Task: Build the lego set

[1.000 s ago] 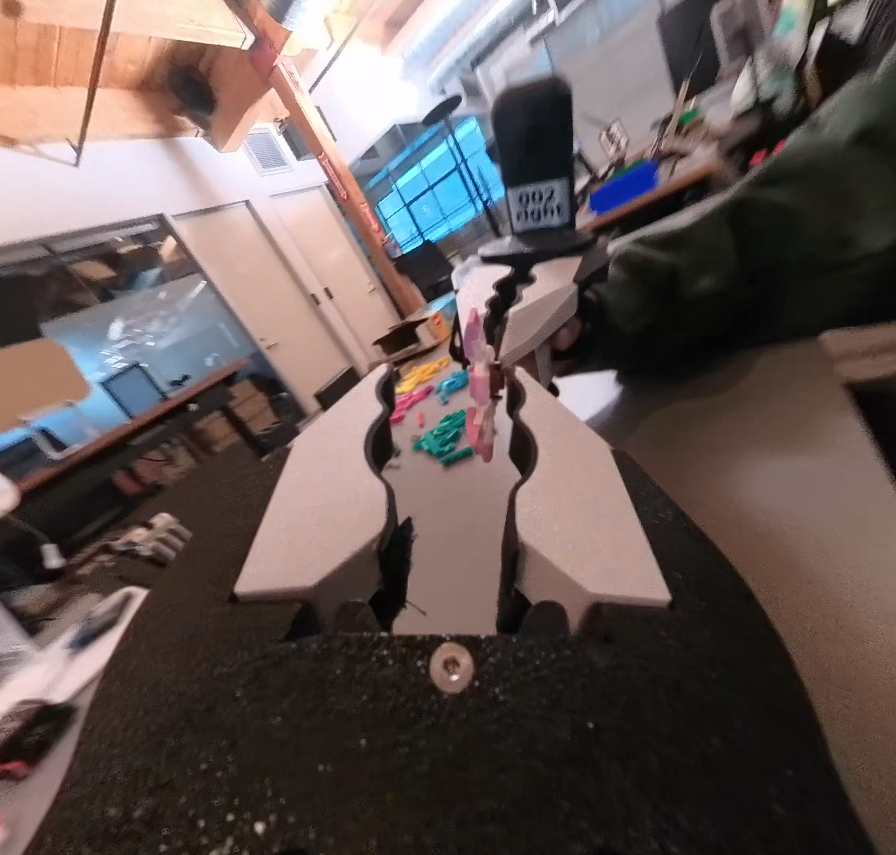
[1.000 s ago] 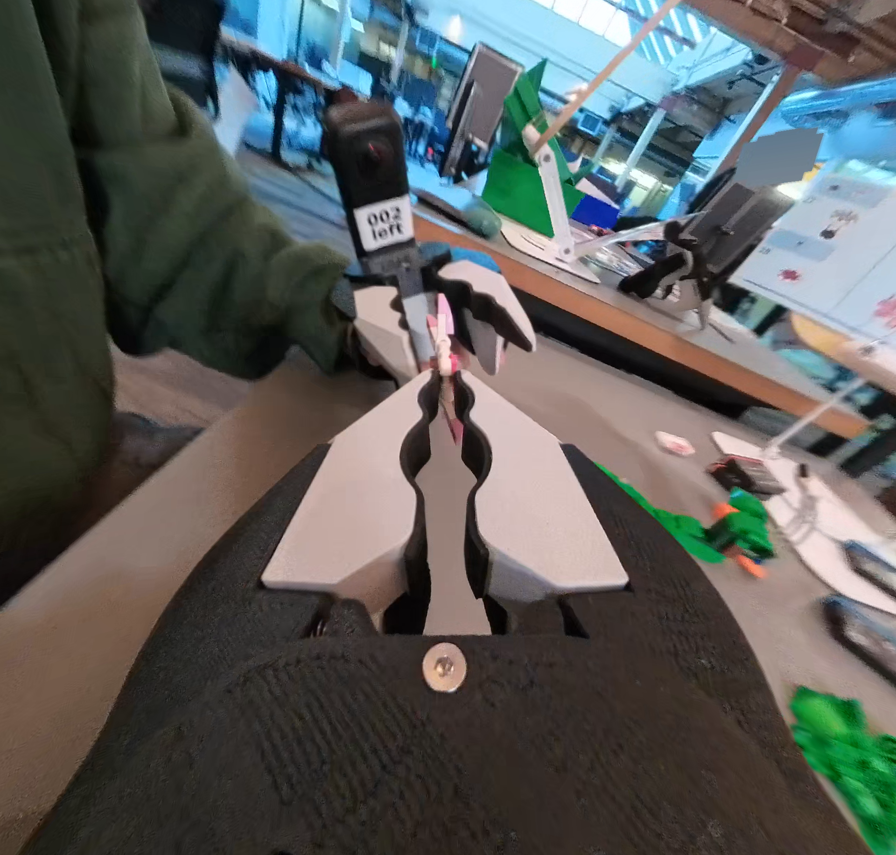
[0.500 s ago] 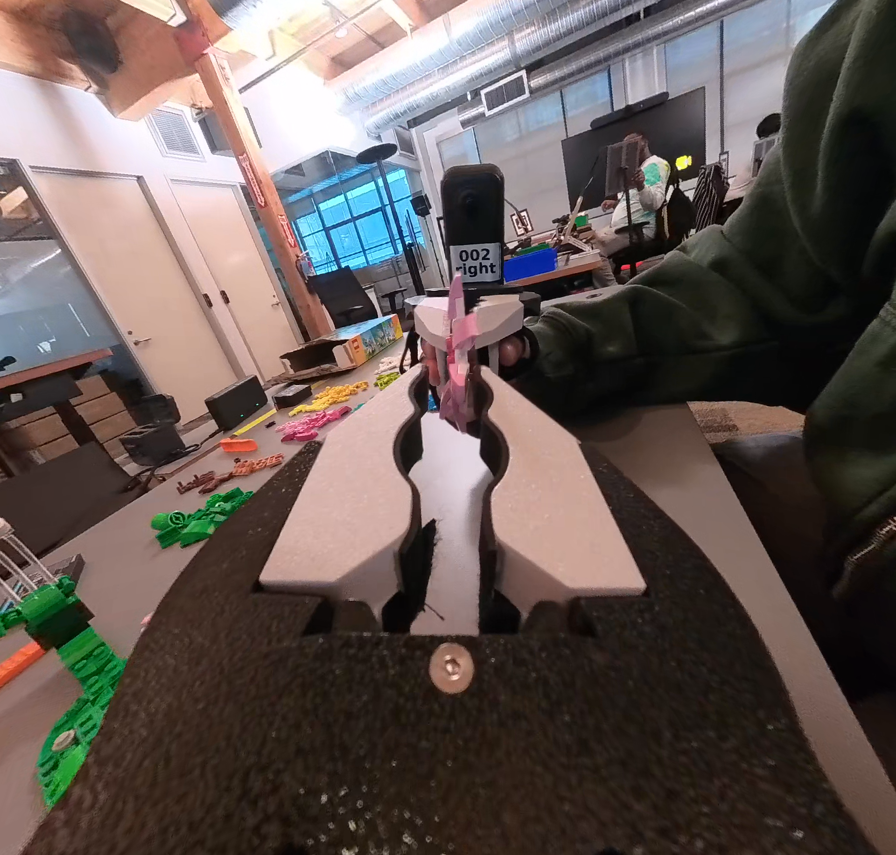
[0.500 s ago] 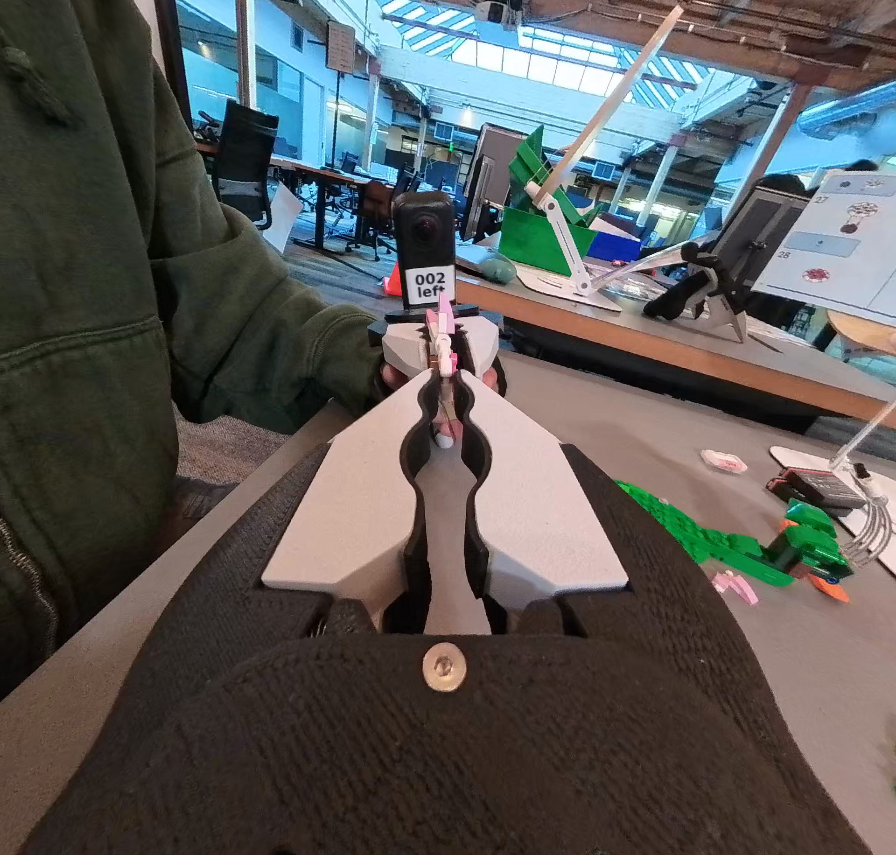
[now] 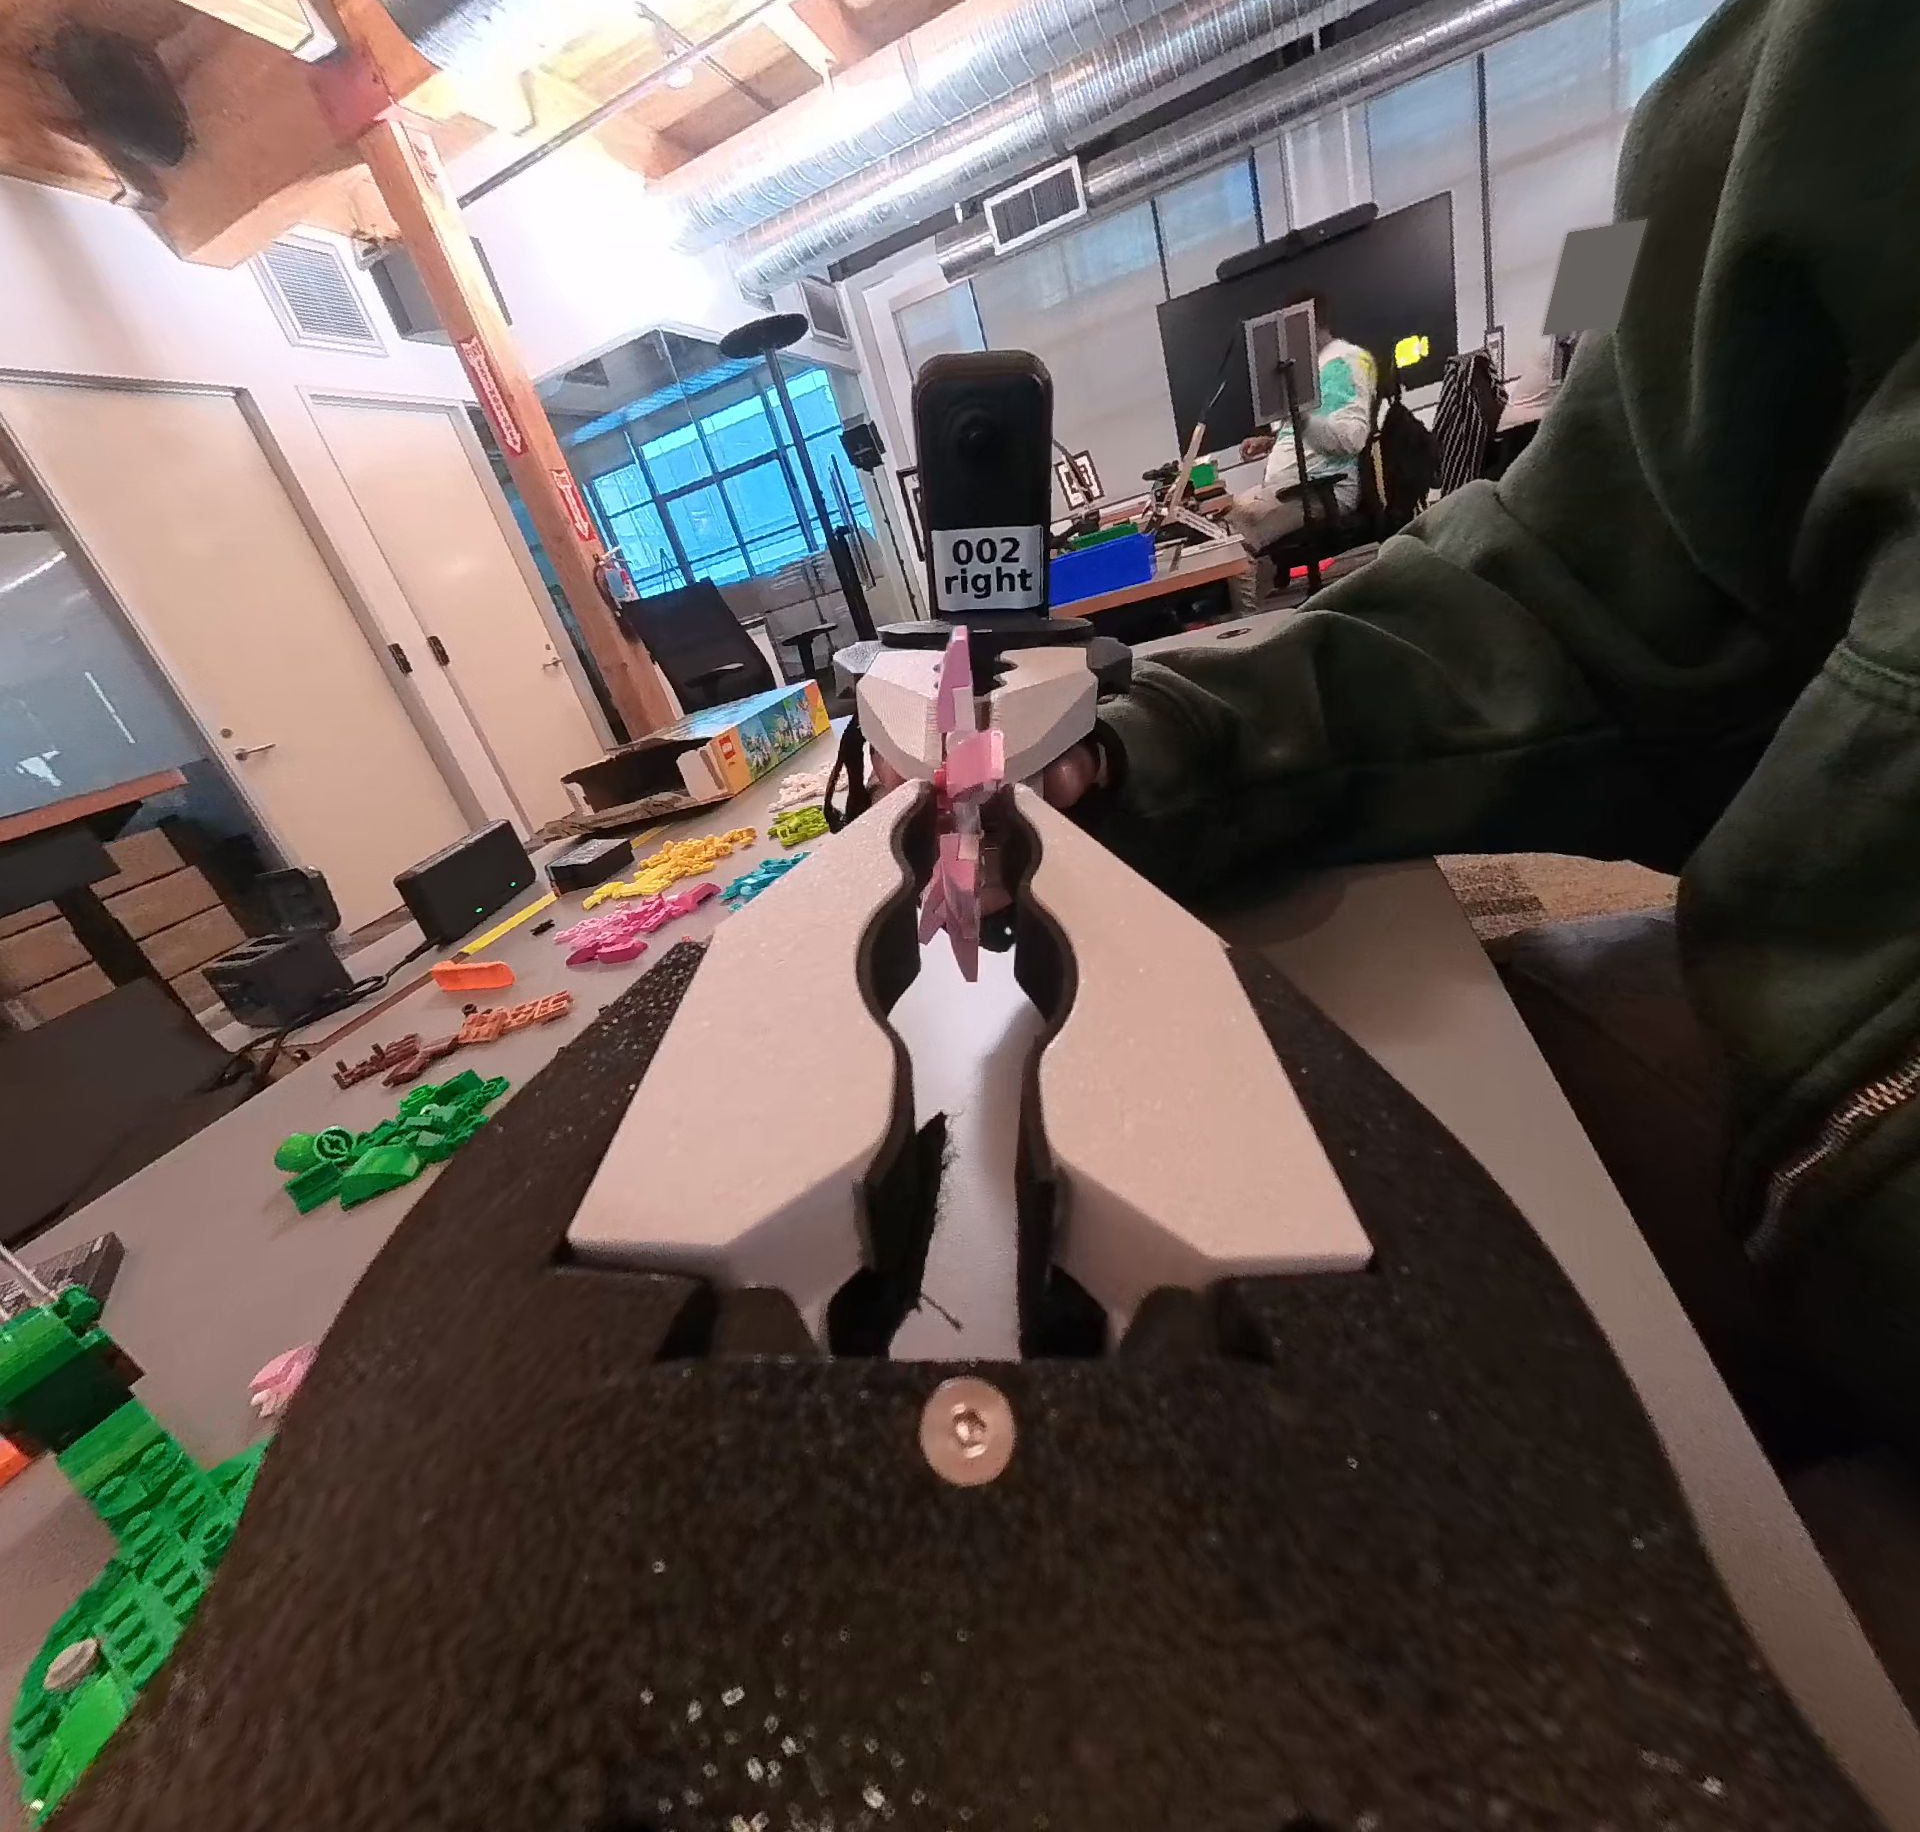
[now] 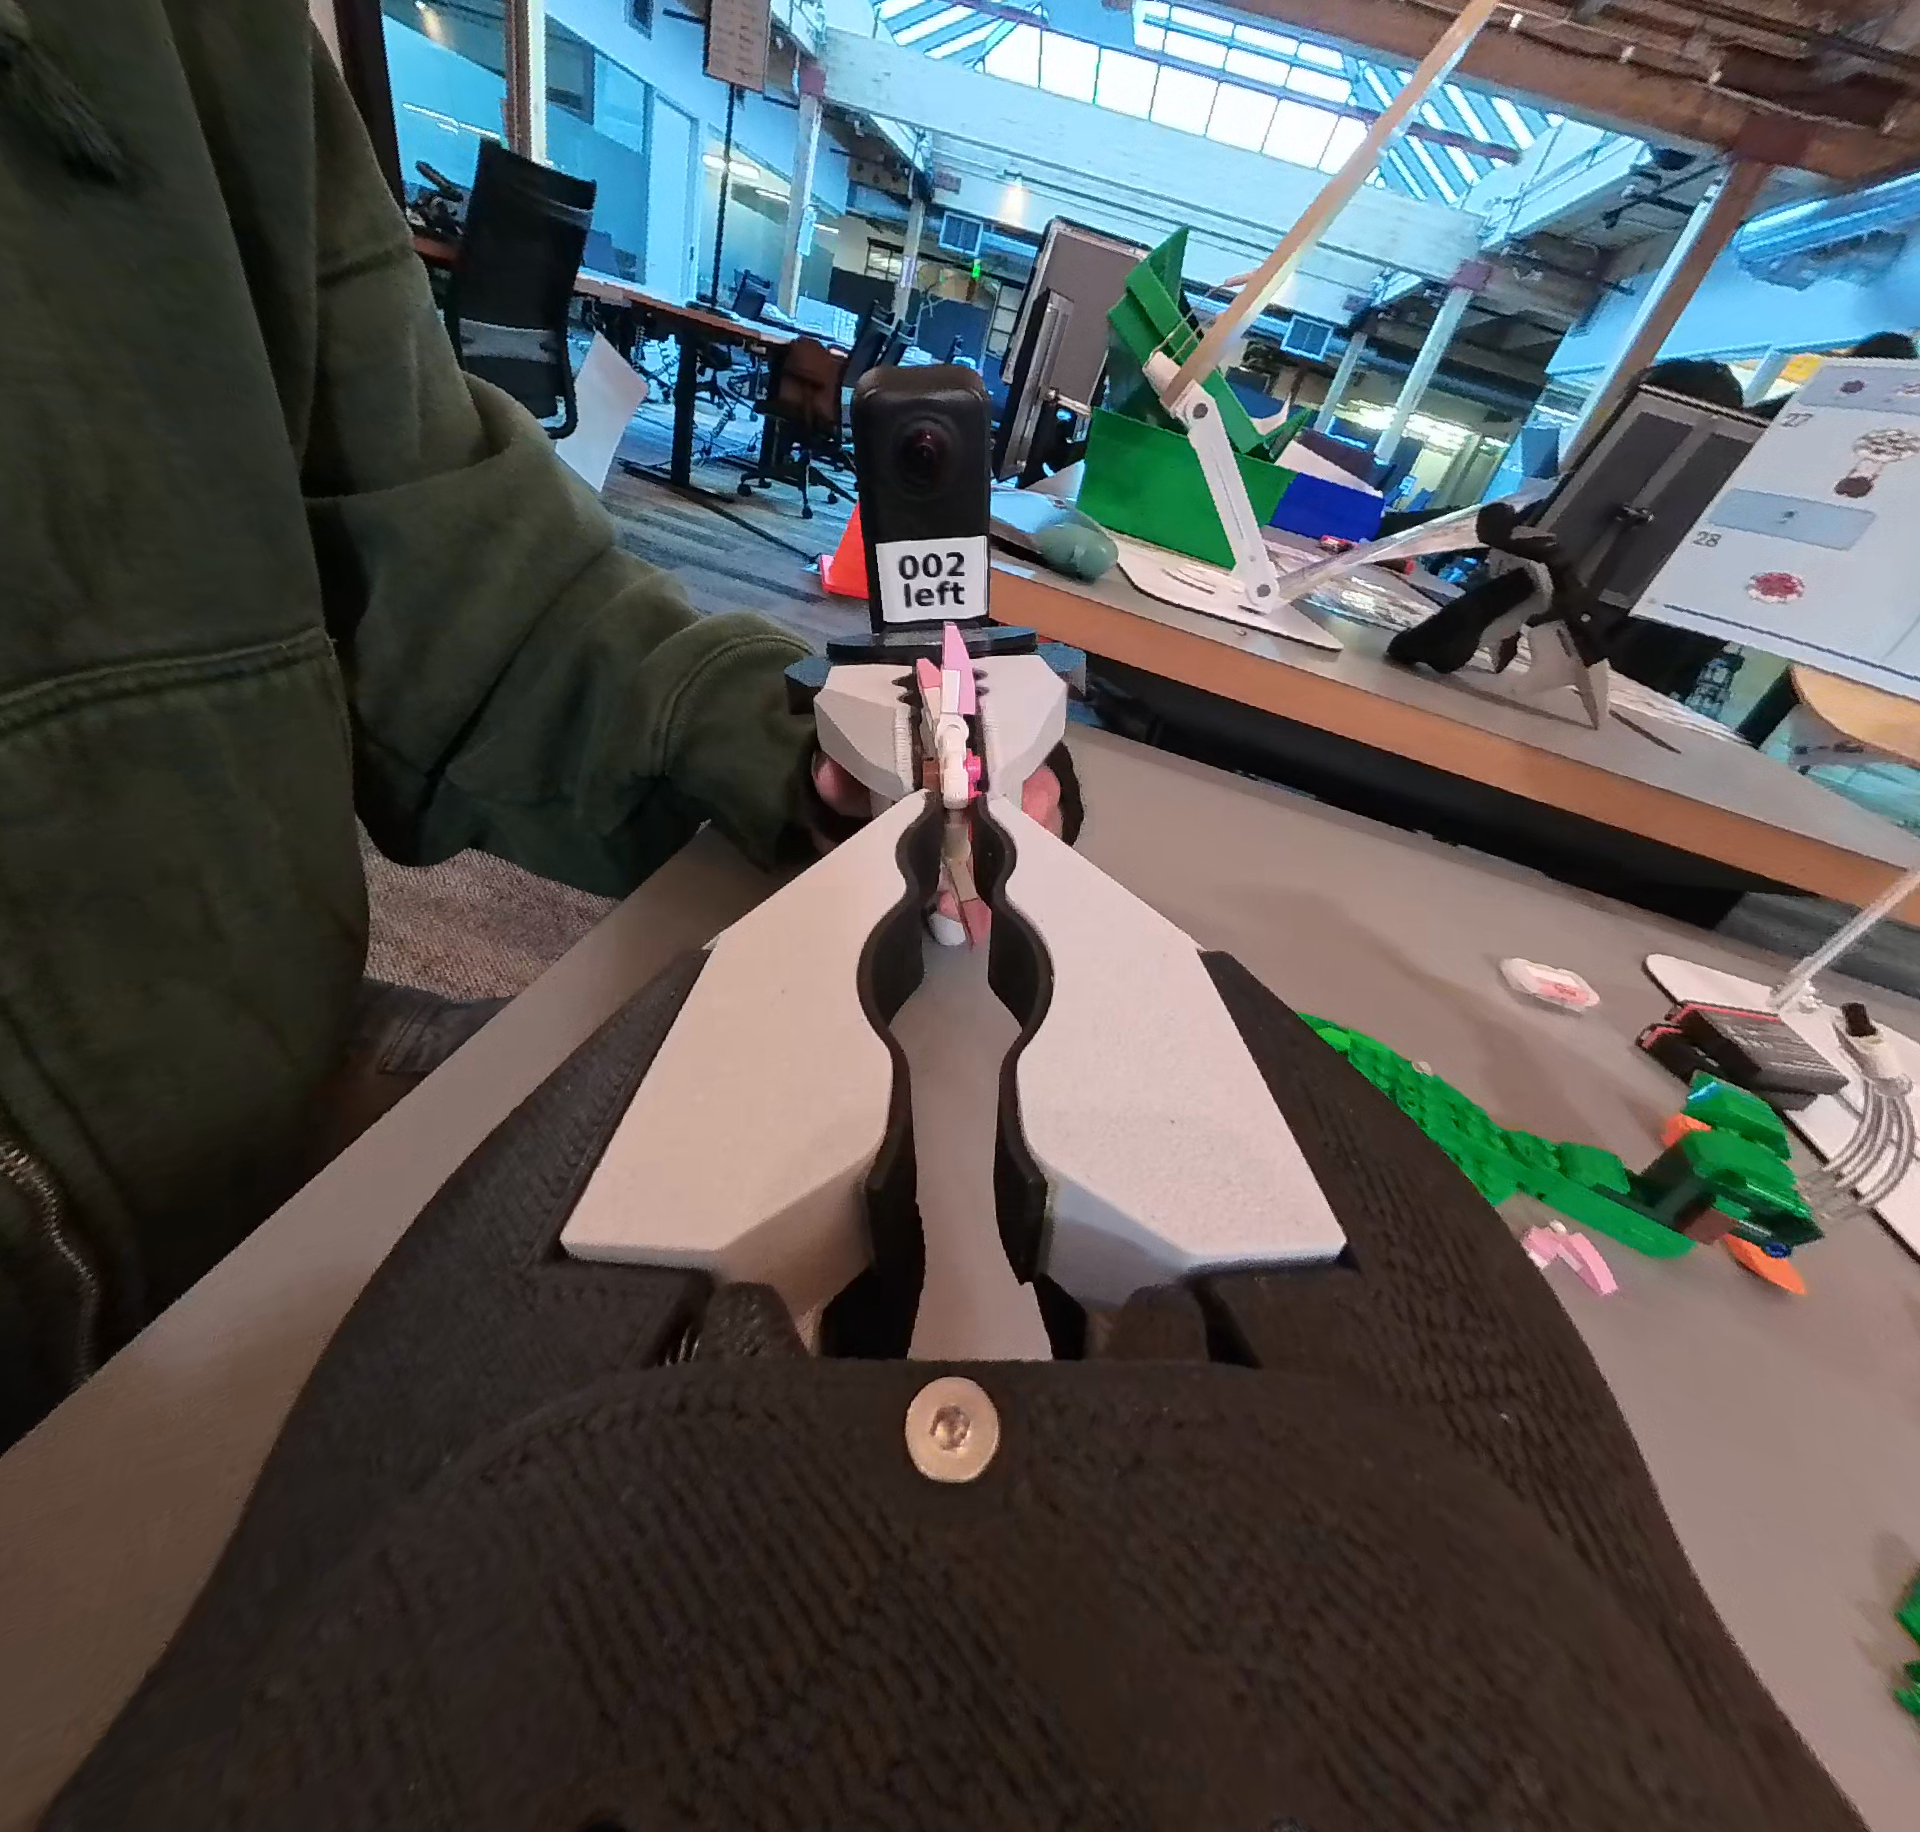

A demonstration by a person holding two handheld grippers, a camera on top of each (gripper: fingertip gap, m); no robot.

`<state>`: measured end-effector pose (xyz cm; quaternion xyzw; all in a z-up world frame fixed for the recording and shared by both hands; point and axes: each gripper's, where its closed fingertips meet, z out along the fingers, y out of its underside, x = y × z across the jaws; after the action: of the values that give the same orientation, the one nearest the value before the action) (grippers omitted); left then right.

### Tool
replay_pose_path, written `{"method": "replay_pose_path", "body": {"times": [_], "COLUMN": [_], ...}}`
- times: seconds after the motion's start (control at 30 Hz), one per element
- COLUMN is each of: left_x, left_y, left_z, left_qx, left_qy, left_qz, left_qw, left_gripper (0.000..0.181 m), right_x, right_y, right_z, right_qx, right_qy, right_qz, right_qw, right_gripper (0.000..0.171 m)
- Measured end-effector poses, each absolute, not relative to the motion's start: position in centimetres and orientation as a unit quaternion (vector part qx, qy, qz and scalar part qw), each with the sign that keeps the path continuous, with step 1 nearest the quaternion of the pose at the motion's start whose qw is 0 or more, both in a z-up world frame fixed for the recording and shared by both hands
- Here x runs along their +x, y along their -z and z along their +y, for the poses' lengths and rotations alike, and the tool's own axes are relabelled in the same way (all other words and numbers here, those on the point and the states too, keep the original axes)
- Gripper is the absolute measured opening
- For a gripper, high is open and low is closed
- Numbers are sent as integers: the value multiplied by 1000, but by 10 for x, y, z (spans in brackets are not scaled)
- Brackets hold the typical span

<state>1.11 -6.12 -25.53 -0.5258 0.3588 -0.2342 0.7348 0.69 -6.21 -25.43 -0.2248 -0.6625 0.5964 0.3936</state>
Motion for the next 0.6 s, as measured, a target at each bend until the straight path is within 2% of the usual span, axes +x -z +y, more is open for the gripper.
{"method": "replay_pose_path", "body": {"times": [0.37, 0.5, 0.6], "left_x": [13, -5, -24], "left_y": [260, 262, 272], "left_z": [-55, -43, -29], "left_qx": [-540, -557, -576], "left_qy": [211, 108, -59], "left_qz": [363, 351, 371], "left_qw": [730, 745, 726], "left_gripper": [8, 8, 8], "right_x": [6, 10, -3], "right_y": [256, 244, 247], "right_z": [-61, -46, 2], "right_qx": [-227, -236, -328], "right_qy": [-584, -580, -514], "right_qz": [-667, -650, -643], "right_qw": [404, 430, 464], "right_gripper": [4, 20, 22]}}
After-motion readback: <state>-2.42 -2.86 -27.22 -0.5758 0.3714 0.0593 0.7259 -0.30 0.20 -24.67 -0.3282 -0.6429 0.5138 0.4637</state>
